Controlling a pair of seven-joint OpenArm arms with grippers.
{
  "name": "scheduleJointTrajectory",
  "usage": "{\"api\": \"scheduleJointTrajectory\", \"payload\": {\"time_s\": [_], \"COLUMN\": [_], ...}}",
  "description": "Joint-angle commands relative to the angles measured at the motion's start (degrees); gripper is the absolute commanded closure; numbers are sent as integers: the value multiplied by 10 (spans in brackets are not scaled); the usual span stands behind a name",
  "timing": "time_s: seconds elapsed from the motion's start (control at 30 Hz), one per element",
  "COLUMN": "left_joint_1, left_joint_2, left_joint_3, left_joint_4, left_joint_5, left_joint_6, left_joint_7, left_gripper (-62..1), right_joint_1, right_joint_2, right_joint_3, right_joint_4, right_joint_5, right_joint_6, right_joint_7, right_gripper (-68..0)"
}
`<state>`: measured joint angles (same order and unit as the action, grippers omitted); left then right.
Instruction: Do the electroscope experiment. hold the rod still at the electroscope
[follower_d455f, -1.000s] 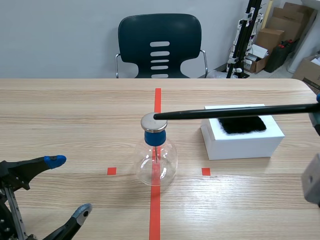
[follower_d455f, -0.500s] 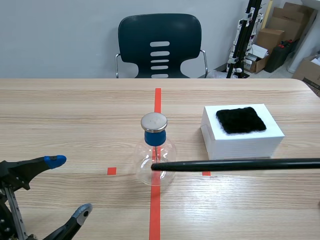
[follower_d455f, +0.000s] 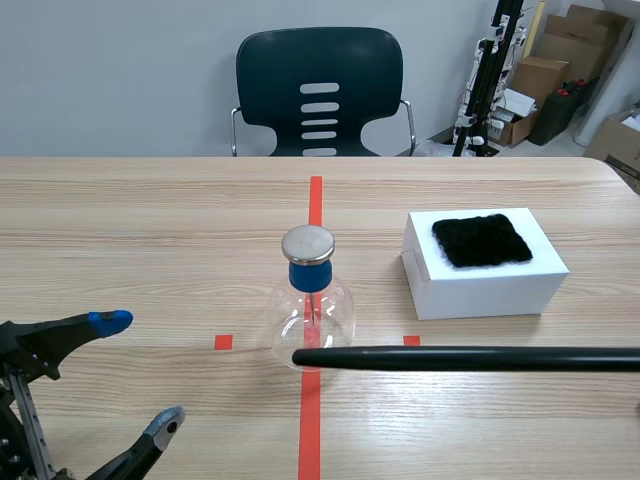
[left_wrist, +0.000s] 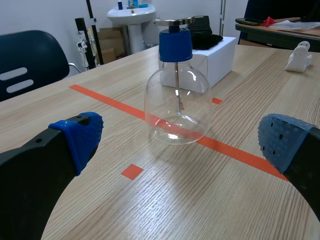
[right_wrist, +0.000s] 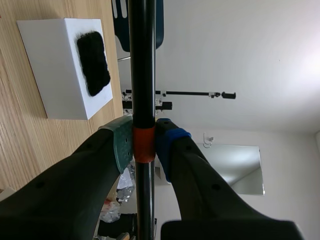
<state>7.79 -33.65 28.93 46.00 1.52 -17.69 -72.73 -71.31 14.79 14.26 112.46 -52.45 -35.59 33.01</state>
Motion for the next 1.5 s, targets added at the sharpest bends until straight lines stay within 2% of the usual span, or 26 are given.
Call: {"api": "scheduleJointTrajectory", "payload": {"time_s": [0.0, 1.47], "left_joint_1": [1, 1], "left_joint_2": [-2, -2], "left_joint_3": [0, 0], "left_joint_4": [7, 7], "left_joint_5": [-4, -4], "left_joint_6": [0, 0], "left_joint_7": [-10, -10], "left_gripper": [-623, -623], "right_joint_1": [2, 4], "right_joint_2": [4, 4], "right_joint_3": [7, 7], "right_joint_4": [9, 9], "right_joint_5": [6, 6], "right_joint_6": [-7, -6], "right_joint_7": [2, 10], "right_gripper": [-4, -4]}}
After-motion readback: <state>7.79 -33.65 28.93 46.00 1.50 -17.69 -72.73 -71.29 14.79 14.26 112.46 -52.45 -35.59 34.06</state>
